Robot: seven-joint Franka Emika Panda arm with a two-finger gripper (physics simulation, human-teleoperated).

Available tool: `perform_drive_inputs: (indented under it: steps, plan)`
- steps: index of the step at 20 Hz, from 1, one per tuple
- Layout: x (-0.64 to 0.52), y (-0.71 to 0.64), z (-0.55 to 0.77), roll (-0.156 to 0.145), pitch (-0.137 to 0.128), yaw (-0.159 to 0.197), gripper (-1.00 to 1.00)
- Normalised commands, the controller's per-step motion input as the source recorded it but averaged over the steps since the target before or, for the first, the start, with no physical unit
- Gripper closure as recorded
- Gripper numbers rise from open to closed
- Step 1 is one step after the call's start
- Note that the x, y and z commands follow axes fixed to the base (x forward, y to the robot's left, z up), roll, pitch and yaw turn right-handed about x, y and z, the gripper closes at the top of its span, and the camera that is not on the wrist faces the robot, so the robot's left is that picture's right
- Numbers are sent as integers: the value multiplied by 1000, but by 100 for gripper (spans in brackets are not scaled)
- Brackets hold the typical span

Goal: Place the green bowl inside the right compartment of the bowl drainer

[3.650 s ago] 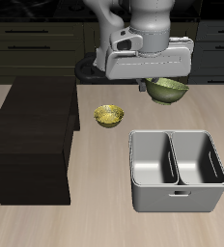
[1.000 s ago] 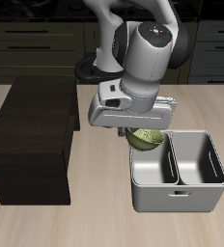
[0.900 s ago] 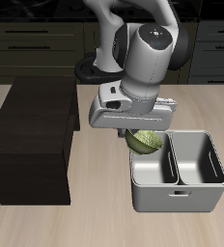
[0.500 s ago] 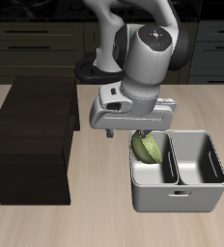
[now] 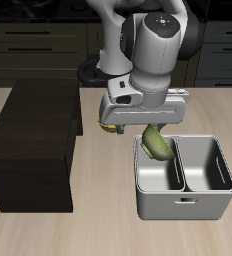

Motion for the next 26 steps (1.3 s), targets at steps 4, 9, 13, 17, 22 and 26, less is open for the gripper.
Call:
perform_drive_inputs:
  steps: [4, 9, 13, 17, 22, 26]
  plan:
    - [-37, 13, 121, 10, -13, -23, -100]
    - [10, -48, 65, -16, 4, -4, -100]
    - [-31, -66, -22, -14, 11, -7, -100]
    - [16, -81, -5, -14, 3, 1, -100]
    - [19, -74, 36, -10, -8, -7, -100]
    - [5, -53, 93, 8, -18, -11, -100]
